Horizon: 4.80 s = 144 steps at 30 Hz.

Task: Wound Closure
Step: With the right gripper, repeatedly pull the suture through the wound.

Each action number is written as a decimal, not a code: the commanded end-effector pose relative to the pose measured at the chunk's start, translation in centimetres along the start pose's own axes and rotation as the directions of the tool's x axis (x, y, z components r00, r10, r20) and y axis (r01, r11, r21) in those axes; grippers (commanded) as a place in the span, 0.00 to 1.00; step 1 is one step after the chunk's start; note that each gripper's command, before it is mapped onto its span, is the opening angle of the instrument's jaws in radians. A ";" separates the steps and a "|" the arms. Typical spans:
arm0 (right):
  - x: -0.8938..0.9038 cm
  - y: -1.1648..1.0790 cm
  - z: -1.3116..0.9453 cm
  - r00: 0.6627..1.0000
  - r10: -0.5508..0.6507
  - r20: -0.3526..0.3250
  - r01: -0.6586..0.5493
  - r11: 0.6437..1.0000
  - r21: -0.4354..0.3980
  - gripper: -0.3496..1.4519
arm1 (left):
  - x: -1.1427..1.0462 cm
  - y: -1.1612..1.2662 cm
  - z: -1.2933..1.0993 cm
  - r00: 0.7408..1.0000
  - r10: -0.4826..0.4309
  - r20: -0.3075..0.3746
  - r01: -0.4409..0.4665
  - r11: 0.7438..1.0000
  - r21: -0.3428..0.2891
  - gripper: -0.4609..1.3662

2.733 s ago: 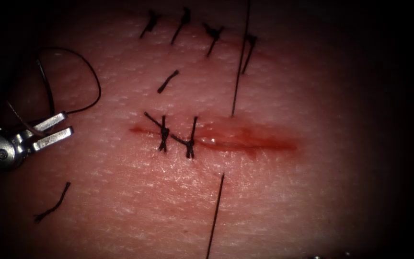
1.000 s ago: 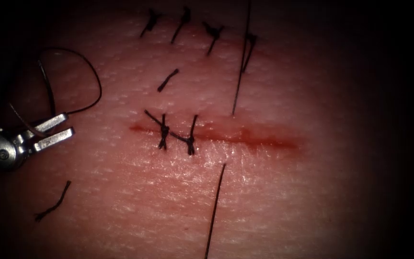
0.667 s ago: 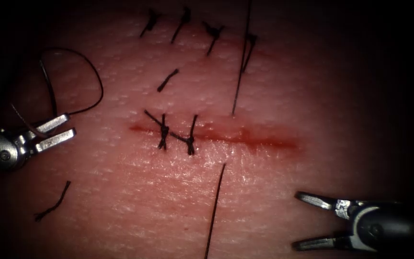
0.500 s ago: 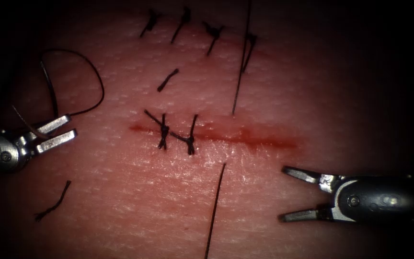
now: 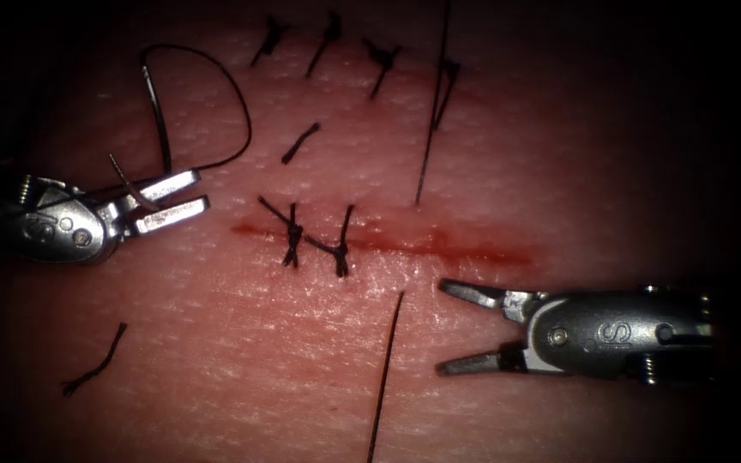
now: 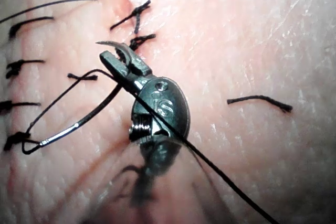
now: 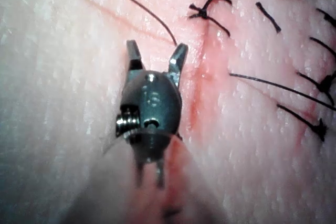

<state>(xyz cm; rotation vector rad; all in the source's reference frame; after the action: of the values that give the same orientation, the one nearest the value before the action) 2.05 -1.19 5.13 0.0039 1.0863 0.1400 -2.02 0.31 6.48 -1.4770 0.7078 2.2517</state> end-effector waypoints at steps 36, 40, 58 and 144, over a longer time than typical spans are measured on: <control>-0.07 0.05 0.49 0.998 -0.046 -0.039 0.049 0.996 0.076 0.00 | 0.21 0.17 -0.13 0.995 0.101 -0.019 -0.101 0.994 -0.039 0.06; -0.06 0.08 0.49 0.998 -0.050 -0.031 0.052 0.997 0.064 0.00 | 0.22 0.18 -0.13 0.995 0.095 -0.018 -0.095 0.995 -0.039 0.06; -0.08 0.12 0.49 1.000 0.014 -0.019 -0.013 0.997 0.079 0.00 | 0.23 0.20 -0.12 0.996 0.089 -0.022 -0.090 0.995 -0.042 0.06; 0.58 -0.87 -1.01 0.989 0.149 0.019 -0.150 0.985 0.081 0.94 | 0.21 0.24 -0.11 0.995 0.092 -0.030 -0.093 0.995 -0.044 0.06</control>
<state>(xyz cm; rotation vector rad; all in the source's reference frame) 1.47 -2.01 4.08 0.1466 1.0827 0.2435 -2.15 0.06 6.31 -1.5272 0.7587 2.3303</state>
